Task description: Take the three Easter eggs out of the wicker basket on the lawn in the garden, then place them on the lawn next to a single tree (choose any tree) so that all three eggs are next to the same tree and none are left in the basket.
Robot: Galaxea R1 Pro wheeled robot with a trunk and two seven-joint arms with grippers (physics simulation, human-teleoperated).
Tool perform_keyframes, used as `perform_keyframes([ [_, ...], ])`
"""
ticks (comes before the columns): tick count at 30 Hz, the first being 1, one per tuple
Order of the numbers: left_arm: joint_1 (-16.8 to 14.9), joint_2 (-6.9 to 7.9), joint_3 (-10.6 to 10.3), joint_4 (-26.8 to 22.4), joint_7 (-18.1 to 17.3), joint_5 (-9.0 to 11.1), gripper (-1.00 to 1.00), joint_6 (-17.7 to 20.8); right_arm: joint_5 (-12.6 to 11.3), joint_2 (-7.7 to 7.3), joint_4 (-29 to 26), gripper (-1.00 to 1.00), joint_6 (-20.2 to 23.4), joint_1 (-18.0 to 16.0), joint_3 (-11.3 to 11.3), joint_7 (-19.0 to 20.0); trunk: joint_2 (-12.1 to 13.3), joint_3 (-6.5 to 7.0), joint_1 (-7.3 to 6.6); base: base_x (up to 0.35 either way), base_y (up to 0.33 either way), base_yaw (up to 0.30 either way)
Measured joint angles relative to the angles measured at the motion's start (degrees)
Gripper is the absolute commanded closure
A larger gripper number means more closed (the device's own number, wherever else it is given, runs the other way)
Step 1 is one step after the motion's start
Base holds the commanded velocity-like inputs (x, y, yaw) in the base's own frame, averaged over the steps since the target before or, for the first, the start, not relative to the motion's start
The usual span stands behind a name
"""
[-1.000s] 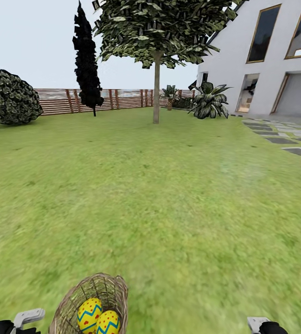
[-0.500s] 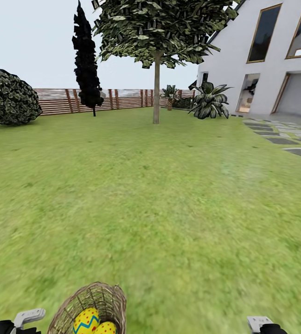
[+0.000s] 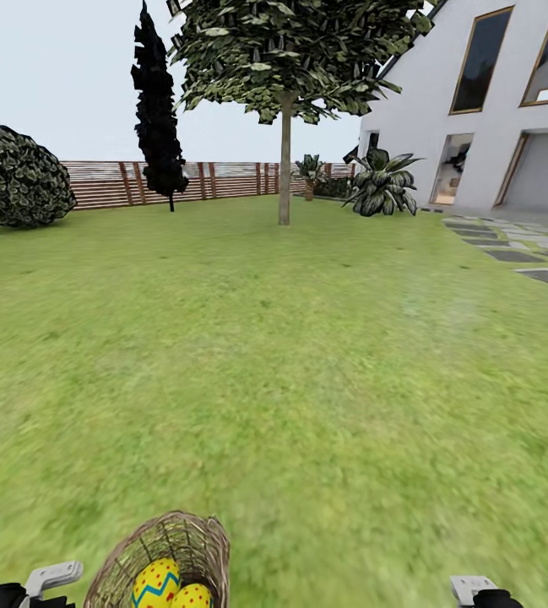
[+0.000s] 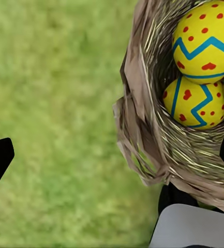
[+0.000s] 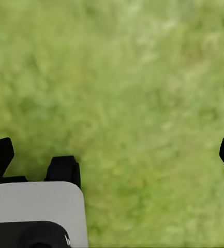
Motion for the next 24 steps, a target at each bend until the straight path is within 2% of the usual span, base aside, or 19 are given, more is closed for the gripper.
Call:
perform_keyframes([
  [24, 0.0, -0.19, 0.0, 0.2, 0.0, 0.0, -1.0, 0.0, -0.1, -0.09, 0.0, -1.0, 0.0, 0.0, 0.0, 0.3, -9.6, -4.31, 5.27, 0.0, 0.0, 0.0],
])
